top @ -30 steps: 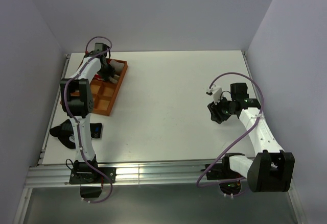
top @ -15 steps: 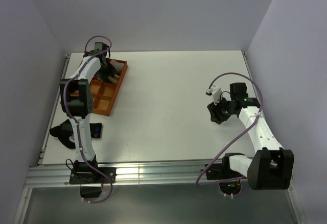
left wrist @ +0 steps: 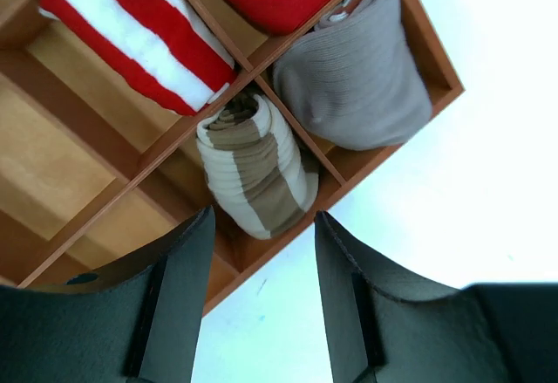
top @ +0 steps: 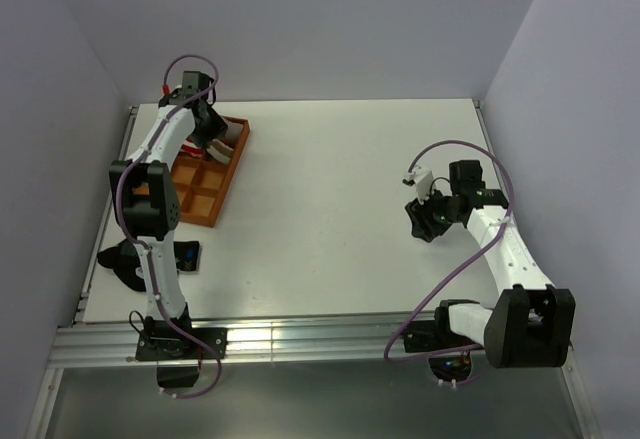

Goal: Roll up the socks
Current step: Place the sock in the storage box, then reset both arms

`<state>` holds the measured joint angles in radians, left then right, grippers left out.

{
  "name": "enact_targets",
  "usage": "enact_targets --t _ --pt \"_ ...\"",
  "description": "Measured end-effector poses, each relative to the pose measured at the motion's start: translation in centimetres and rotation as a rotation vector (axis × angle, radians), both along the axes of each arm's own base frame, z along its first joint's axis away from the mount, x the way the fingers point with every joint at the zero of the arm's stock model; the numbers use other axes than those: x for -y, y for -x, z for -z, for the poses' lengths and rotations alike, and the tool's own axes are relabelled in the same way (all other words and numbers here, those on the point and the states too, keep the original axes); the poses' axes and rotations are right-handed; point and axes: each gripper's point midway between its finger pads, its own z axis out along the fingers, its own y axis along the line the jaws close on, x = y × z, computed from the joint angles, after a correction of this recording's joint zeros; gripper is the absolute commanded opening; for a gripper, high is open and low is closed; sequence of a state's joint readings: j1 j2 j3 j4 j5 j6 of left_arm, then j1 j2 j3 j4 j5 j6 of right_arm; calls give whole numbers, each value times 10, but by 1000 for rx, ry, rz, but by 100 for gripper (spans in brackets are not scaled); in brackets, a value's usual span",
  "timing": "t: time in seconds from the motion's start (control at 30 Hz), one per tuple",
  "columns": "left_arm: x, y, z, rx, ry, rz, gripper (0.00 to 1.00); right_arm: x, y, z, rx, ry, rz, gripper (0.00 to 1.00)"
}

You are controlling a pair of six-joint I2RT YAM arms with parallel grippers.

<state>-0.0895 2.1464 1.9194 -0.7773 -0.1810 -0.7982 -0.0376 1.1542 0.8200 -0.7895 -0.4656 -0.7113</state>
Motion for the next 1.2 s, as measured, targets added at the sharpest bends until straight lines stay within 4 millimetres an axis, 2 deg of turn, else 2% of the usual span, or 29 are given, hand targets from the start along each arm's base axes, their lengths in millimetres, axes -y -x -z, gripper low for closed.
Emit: enact_targets --t 0.13,0.2,0.27,0.33,0.37,0.43,0.5,0.57,0.67,0.8,0.87,0.97,1.2 --pt "1 5 -27 47 -8 18 56 -2 -3 -4 8 -13 7 55" --pt "5 13 -51 94 -13 36 56 -3 -4 -7 13 -22 9 56" --pt "17 26 -79 157 -18 73 56 -5 -6 -11 18 -37 13 56" --pt "39 43 -106 223 -15 130 56 -8 -9 -16 30 -52 16 57" --pt "55 54 -123 277 -9 170 56 -9 -10 -19 37 -59 16 57" --pt "89 79 -146 355 10 257 56 -12 -13 -28 58 -78 18 58" --pt "123 109 -161 427 46 355 56 -16 -16 -40 87 -103 18 60" --pt "154 140 -168 489 90 451 57 -20 -17 -52 117 -130 17 62" --pt "178 172 -161 524 127 535 56 -27 -19 -69 157 -170 12 64" --pt "206 209 -135 546 178 645 57 -34 -21 -84 182 -218 4 64" --pt "214 224 -121 548 202 687 57 -37 -22 -89 189 -240 2 65" --pt "214 232 -108 541 207 704 57 -40 -22 -91 190 -255 2 66" --pt "219 229 -118 585 227 707 57 -43 -21 -93 189 -274 -11 69"
